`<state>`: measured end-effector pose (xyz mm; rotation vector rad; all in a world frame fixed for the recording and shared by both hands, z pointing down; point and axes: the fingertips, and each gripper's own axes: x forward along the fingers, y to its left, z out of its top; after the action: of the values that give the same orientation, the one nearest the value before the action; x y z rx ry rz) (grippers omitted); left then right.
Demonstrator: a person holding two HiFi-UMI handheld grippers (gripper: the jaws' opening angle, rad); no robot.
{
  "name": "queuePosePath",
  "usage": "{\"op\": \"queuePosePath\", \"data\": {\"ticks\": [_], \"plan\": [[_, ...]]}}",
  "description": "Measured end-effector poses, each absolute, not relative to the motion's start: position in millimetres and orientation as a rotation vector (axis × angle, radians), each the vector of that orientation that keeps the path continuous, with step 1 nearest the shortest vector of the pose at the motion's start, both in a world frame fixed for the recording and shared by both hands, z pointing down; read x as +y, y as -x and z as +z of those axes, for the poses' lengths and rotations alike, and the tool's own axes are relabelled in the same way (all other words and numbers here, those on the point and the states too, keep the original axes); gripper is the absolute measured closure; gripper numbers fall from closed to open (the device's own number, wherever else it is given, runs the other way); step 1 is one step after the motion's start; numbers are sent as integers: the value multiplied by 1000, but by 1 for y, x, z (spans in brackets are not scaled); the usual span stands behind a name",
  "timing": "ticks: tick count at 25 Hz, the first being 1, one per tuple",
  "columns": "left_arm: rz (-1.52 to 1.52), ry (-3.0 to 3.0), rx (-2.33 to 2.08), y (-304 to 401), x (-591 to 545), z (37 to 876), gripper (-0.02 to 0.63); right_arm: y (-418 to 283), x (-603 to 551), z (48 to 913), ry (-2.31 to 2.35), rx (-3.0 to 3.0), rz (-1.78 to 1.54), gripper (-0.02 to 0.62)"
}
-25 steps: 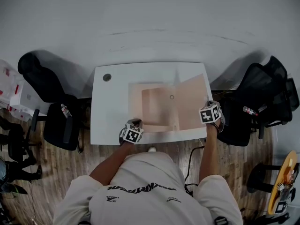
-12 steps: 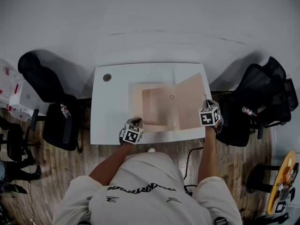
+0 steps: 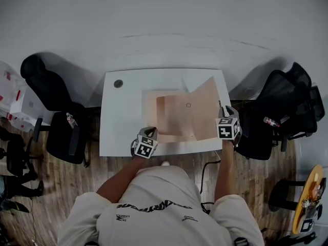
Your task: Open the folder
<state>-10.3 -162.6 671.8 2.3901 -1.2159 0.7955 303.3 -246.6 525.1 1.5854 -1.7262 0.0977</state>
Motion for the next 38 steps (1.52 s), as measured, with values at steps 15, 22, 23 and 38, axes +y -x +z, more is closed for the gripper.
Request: {"op": "queuePosePath", "data": {"ticks": [15, 22, 23, 38], "plan": [[599, -2441, -1299, 14, -145, 627, 607, -262, -206, 480, -1750, -1890, 9, 517], [452, -2455, -1358, 20, -137, 590, 607, -229, -178, 451, -1859, -2008, -48, 554], [436, -2456, -1367, 21, -137, 586, 607, -222, -174, 451, -1866, -2027, -47, 569], [293, -2474, -1398, 22, -119, 553, 607, -135, -136, 476, -1817, -2395, 216, 594]]}}
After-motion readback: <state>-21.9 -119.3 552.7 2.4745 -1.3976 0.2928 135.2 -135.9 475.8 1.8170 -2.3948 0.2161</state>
